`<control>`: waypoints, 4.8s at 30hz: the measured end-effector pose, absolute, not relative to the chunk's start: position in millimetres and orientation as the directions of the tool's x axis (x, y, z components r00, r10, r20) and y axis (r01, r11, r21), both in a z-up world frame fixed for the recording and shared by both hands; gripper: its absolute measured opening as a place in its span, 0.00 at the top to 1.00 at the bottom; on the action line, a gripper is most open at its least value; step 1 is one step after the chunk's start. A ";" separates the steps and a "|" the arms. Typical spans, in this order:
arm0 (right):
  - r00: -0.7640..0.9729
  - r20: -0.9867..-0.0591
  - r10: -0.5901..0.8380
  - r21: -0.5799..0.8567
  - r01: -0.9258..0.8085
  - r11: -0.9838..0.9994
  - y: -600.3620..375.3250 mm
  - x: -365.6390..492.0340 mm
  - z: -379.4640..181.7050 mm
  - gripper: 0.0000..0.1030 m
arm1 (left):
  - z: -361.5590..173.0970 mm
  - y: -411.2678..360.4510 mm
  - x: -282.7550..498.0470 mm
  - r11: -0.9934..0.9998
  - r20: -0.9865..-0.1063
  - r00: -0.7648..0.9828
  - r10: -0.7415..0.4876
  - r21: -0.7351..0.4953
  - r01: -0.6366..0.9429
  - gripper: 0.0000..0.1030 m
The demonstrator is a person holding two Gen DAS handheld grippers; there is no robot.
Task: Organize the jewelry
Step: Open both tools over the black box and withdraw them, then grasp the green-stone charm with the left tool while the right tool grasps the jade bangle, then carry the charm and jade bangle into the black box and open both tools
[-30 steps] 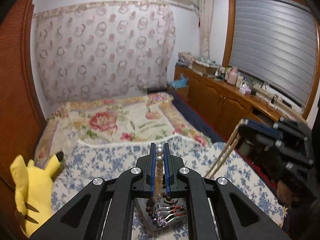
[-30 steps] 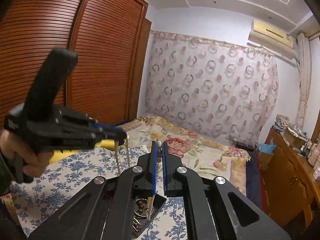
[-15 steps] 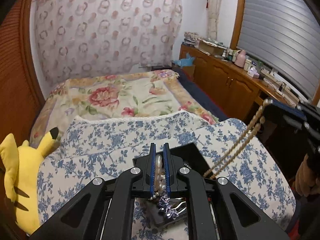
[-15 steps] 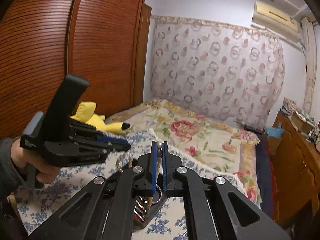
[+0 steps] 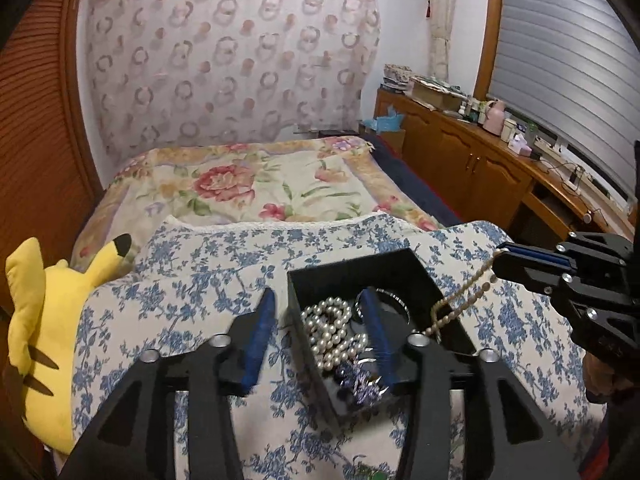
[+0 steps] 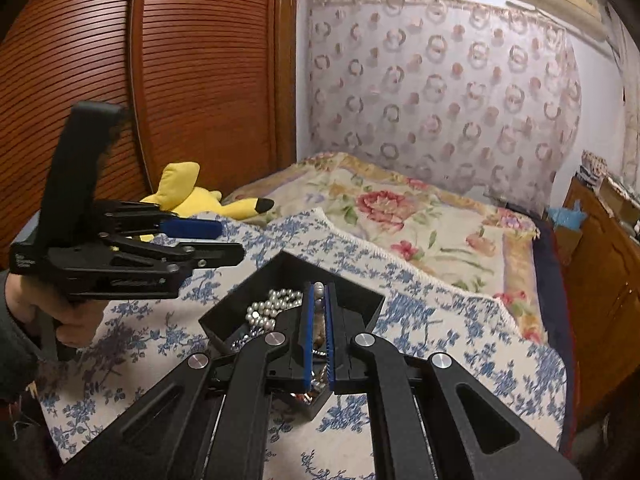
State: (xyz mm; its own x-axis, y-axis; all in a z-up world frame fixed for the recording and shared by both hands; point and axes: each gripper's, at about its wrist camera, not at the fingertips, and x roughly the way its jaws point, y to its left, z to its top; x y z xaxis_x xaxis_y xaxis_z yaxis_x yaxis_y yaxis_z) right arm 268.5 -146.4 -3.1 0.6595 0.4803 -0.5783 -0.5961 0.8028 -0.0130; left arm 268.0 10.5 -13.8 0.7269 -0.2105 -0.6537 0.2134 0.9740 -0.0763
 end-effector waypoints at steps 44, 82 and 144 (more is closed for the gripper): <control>0.534 -0.706 0.465 0.152 -0.527 0.836 -186.1 146.2 -102.8 0.63 | -79.5 15.3 112.9 0.988 -0.682 0.718 -0.137 -0.046 0.145 0.11; 0.504 -0.775 0.383 0.013 -0.592 0.806 -158.1 129.0 -119.2 0.29 | -99.1 5.6 155.6 0.963 -0.767 0.587 -0.260 -0.158 0.220 0.52; 0.609 -0.664 0.433 -0.023 -0.596 0.803 -166.1 178.2 -49.5 0.28 | 4.7 -7.8 203.2 0.957 -0.622 0.732 -0.277 -0.111 0.268 0.85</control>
